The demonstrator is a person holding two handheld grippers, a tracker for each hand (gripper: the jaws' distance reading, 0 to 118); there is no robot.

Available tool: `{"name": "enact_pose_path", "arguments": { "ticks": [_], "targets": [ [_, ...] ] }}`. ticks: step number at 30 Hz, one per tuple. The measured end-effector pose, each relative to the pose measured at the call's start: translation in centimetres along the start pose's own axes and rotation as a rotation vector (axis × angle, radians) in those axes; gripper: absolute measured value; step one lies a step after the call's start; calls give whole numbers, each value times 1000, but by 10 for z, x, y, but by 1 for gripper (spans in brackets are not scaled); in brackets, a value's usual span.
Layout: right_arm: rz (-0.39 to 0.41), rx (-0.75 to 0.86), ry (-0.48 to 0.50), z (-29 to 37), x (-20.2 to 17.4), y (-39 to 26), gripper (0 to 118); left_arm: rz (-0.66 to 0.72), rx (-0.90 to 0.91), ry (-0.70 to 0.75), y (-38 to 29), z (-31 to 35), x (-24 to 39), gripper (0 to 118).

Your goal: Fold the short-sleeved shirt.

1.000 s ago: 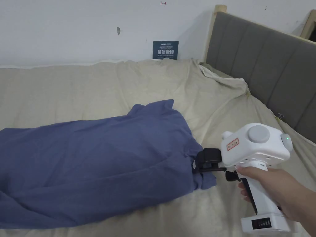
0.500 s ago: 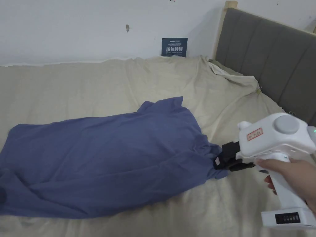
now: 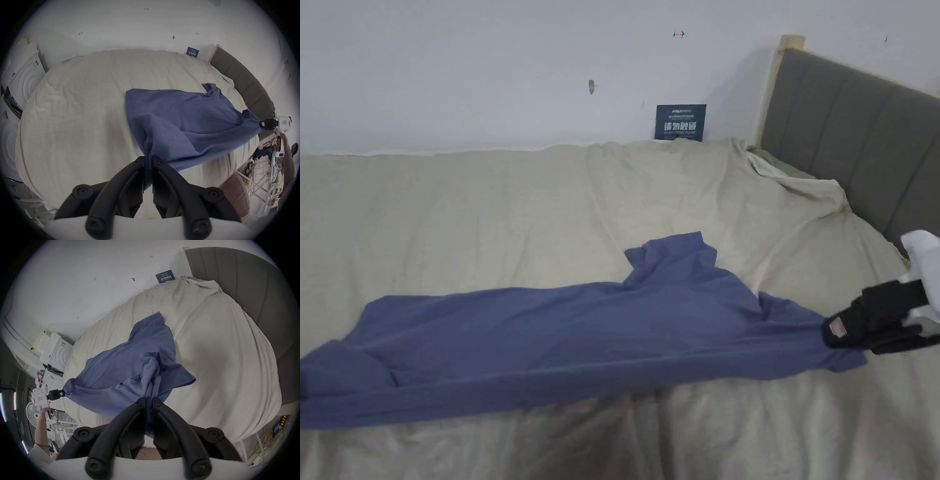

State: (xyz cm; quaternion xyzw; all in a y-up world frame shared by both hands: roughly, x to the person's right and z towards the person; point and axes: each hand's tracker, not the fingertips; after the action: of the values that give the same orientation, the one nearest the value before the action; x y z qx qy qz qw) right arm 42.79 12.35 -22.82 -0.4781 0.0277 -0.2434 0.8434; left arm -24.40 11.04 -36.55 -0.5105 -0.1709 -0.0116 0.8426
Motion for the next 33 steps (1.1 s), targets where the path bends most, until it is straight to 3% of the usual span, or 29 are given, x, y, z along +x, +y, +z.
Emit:
{"name": "enact_pose_path", "arguments": {
  "ticks": [5, 9, 12, 13, 14, 16, 17, 19, 20, 23, 25, 28, 30, 31, 32, 33],
  "targets": [
    [-33, -97, -8, -20, 28, -59, 7, 40, -126, -58, -70, -27, 0, 10],
    [-109, -177, -55, -60, 56, -94, 7, 116, -236, -106, -112, -69, -14, 10],
    [-170, -170, -38, -72, 81, -100, 8, 202, -235, -125, -129, -80, -30, 11],
    [-181, -161, -31, -71, 84, -100, 16, 210, -206, -131, -130, -74, -30, 14],
    [-182, -151, -33, -68, 85, -98, 45, 207, -185, -128, -130, -68, -30, 30],
    [-110, -124, -150, -60, 81, -95, 104, 142, -150, -20, -129, -59, -26, 84],
    [-49, -117, -163, -56, 79, -94, 118, 101, -141, 20, -128, -54, -26, 106],
    [2, -58, -151, -41, 73, -91, 116, 63, -60, 47, -125, -38, -25, 108],
    [-6, -36, -150, -31, 65, -92, 116, 56, 20, 69, -123, -26, -23, 108],
    [-80, 71, -28, -9, 46, -92, 116, 73, 245, 46, -112, 6, -15, 108],
    [-76, 152, 33, 2, 29, -92, 116, 82, 320, 5, -106, 26, 5, 108],
    [-20, 295, 109, 11, -8, -100, 115, 82, 332, -50, -101, 42, 38, 108],
    [48, 394, 166, 14, -34, -112, 107, 62, 423, -63, -104, 43, 50, 105],
    [71, 425, 177, 14, -43, -117, 90, 52, 459, -70, -107, 45, 58, 100],
    [81, 465, 195, 14, -58, -125, 38, 30, 503, -75, -111, 48, 67, 77],
    [66, 475, 185, 11, -65, -128, 0, 11, 519, -88, -114, 47, 74, 29]
  ]
}}
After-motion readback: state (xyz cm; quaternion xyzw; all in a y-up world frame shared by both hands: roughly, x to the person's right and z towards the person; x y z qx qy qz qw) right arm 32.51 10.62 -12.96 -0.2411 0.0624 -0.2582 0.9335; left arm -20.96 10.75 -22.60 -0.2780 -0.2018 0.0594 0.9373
